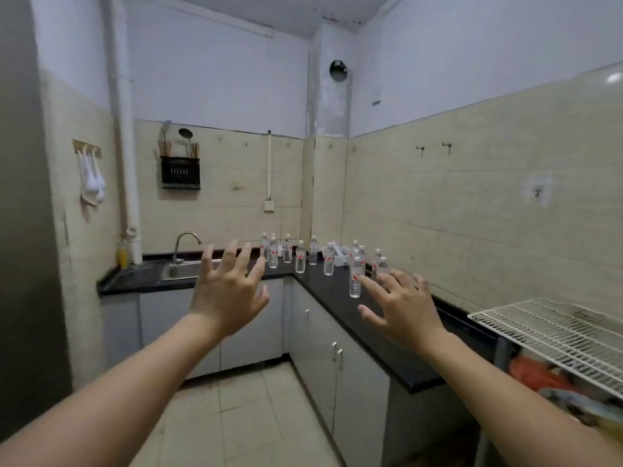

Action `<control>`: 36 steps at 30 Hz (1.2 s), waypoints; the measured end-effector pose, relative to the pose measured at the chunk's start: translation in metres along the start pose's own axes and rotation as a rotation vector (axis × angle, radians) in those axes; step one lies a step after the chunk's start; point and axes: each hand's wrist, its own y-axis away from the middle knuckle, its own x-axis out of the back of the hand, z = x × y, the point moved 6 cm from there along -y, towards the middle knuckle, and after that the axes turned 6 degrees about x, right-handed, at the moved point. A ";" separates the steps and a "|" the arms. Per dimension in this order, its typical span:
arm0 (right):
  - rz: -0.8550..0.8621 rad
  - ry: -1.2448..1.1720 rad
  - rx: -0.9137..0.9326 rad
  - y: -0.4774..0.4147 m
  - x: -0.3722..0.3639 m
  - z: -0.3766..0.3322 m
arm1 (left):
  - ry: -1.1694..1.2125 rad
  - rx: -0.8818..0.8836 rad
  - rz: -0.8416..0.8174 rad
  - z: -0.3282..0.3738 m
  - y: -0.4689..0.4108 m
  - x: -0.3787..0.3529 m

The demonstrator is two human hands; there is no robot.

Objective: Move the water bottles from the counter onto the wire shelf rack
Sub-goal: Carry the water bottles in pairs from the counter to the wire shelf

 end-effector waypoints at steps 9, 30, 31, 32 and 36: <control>0.084 -0.049 0.040 -0.070 -0.063 0.049 | 0.010 0.025 -0.028 0.019 -0.069 -0.078; -0.117 -0.280 0.355 -0.303 -0.289 -0.058 | 0.175 0.791 -0.254 -0.142 -0.073 -0.331; -0.126 -0.272 0.375 -0.317 -0.298 -0.068 | 0.166 0.775 -0.262 -0.154 -0.081 -0.342; -0.131 -0.259 0.387 -0.333 -0.307 -0.077 | 0.166 0.766 -0.265 -0.167 -0.091 -0.354; -0.118 -0.256 0.359 -0.411 -0.332 -0.097 | 0.169 0.763 -0.247 -0.218 -0.135 -0.396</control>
